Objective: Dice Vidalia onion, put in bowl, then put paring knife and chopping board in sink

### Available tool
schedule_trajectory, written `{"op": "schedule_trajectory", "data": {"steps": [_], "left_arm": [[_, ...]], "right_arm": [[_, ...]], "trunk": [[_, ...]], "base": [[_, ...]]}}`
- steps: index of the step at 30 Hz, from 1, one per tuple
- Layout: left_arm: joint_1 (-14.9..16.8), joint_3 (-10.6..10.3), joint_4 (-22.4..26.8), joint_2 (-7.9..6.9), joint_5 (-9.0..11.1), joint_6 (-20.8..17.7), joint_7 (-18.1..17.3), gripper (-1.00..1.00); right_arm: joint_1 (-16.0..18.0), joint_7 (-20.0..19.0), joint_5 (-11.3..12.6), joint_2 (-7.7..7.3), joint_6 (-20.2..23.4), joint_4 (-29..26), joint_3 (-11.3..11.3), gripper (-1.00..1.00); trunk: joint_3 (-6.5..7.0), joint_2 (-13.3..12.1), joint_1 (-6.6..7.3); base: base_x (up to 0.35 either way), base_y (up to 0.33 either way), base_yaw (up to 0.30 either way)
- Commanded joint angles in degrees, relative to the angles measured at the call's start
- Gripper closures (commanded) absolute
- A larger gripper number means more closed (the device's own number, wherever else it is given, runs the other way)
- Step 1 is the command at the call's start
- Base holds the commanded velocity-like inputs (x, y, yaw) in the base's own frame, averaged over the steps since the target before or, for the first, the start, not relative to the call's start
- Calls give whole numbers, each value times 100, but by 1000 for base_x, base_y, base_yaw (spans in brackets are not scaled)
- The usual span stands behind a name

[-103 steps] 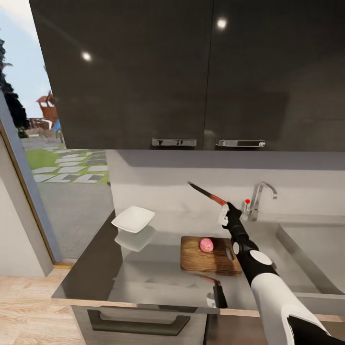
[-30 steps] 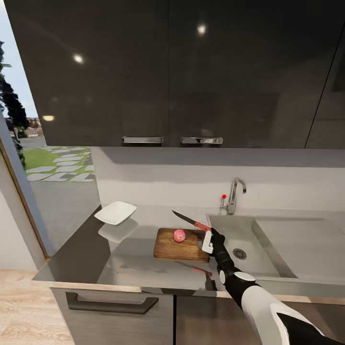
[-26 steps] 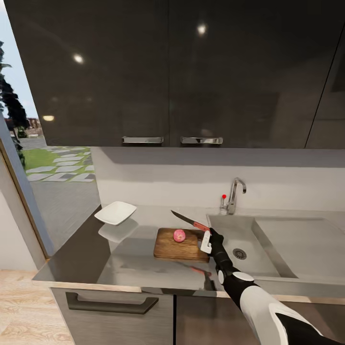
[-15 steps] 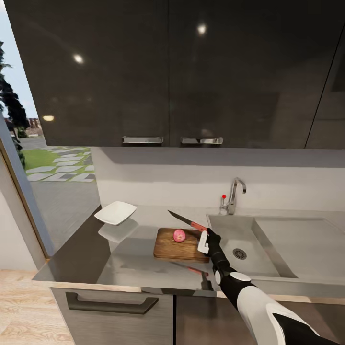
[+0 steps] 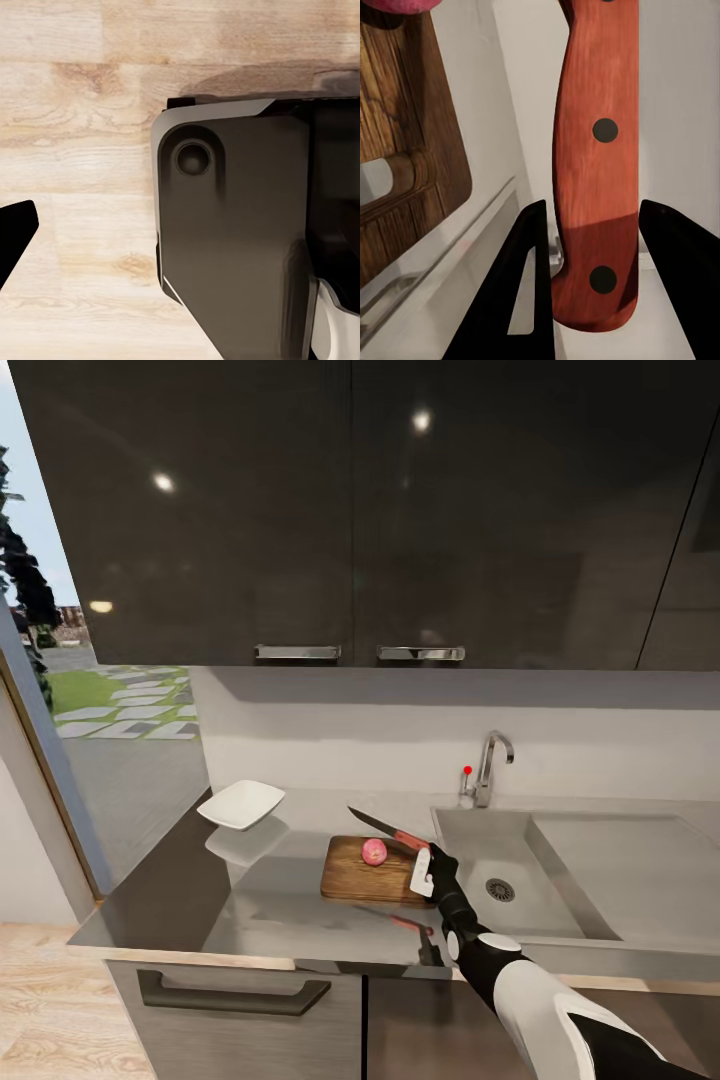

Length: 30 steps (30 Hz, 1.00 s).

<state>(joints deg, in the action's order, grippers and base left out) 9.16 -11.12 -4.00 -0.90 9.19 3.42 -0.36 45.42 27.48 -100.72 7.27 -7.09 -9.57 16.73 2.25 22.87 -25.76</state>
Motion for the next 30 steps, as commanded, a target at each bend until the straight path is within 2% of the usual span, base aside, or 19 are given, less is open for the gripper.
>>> {"op": "schedule_trajectory", "data": {"steps": [1, 30], "left_arm": [[7, -50, -22, 2, 56, 36, -4, -100], [7, -50, -22, 7, 56, 36, -7, -100]], "right_arm": [[2, 3, -27, 2, -36, 4, 49, 100], [2, -4, -18, 2, -29, 93, 51, 100]], "trunk": [[-2, 4, -2], [-2, 4, -2]], "base": [[0, 0, 0], [0, 0, 0]]}}
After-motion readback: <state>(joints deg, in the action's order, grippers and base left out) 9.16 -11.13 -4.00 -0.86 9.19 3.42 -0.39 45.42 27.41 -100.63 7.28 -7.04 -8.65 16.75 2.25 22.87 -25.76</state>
